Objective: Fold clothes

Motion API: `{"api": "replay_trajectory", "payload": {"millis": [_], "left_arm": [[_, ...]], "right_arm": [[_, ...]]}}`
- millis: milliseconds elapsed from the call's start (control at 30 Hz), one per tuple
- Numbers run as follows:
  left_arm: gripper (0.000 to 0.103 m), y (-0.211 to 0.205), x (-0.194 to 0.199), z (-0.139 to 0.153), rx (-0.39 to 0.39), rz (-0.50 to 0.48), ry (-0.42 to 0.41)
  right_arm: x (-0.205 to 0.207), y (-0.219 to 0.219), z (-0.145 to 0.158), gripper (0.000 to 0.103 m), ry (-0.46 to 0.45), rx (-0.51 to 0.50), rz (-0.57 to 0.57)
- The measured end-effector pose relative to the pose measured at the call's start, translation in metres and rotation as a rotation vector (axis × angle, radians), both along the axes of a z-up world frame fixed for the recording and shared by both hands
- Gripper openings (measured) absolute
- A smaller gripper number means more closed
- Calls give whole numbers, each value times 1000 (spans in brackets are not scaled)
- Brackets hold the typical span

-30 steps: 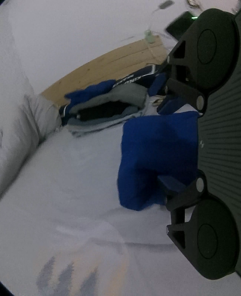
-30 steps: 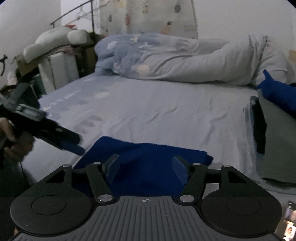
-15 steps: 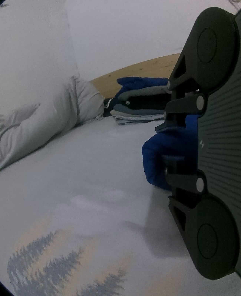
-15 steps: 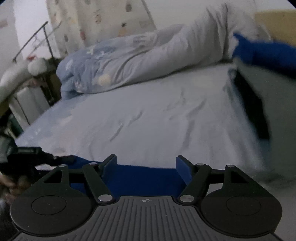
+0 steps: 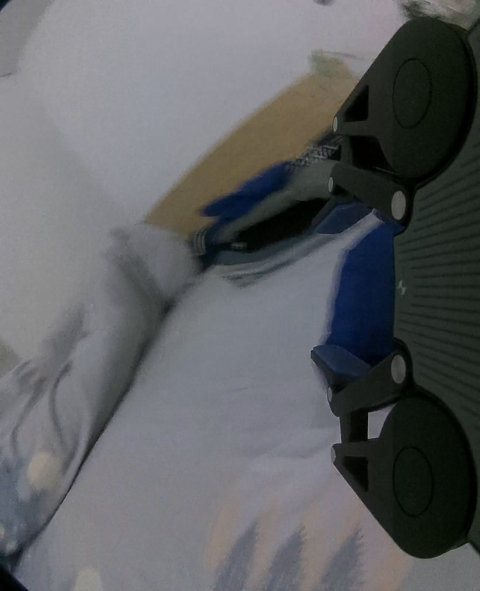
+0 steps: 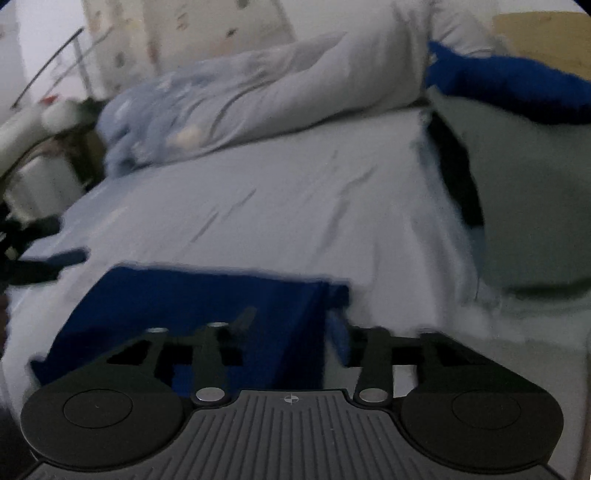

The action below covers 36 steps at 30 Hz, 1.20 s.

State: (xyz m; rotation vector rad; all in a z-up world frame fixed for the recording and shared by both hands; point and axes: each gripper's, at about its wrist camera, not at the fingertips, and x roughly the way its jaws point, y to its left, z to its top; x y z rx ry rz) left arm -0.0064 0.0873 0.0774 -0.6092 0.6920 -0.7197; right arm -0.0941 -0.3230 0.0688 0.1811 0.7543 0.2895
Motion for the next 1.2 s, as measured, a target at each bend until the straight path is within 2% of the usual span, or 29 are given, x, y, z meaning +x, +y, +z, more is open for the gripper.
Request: {"api": "replay_trajectory", "payload": {"millis": [133,200,300,400,467,533,567,700,800,833,867,900,967,1033,1100,1167,1200], "left_arm": [[68,-7,5,-8,39,-16,20],[55,-10,8,-12,58,-24,30],[43,-15,12,-17,87,-37,45],[39,-20,17,-23,106,-50,58],[39,-20,21,-26,111,-62,60],[37,-19,21,-28,126,-57,64],[37,-18,21,-31,127,-53,72],[36,-15,13,-33,165,-57,59],[37,-15,11,-31,186,-61,56],[38,-14,11,-30,189,-61,55],[39,-13,10,-29,192,-62,54],[40,-11,9,-26,193,-60,50],[40,-6,8,-20,173,-59,30],[45,-1,7,-11,130,-62,0],[53,0,5,-6,70,-97,-18],[54,-3,3,-2,11,-140,-30],[54,-7,0,1,13,-171,-48]], "right_arm": [[-6,2,2,63,19,-1,34],[3,2,3,63,21,15,40],[26,-5,-4,63,50,29,14],[48,-3,-17,61,93,73,27],[57,4,-17,34,80,63,68],[64,15,-11,21,60,-1,119],[68,20,-6,15,46,-40,146],[85,41,25,12,-35,-136,219],[110,42,17,12,2,-181,193],[116,41,11,15,31,-202,181],[117,39,8,27,49,-216,151],[113,36,10,31,44,-223,112],[94,30,20,51,9,-232,52],[65,31,30,53,-41,-227,34],[38,39,35,54,-79,-198,47],[13,51,37,54,-111,-172,73],[2,58,38,54,-127,-192,103]]}}
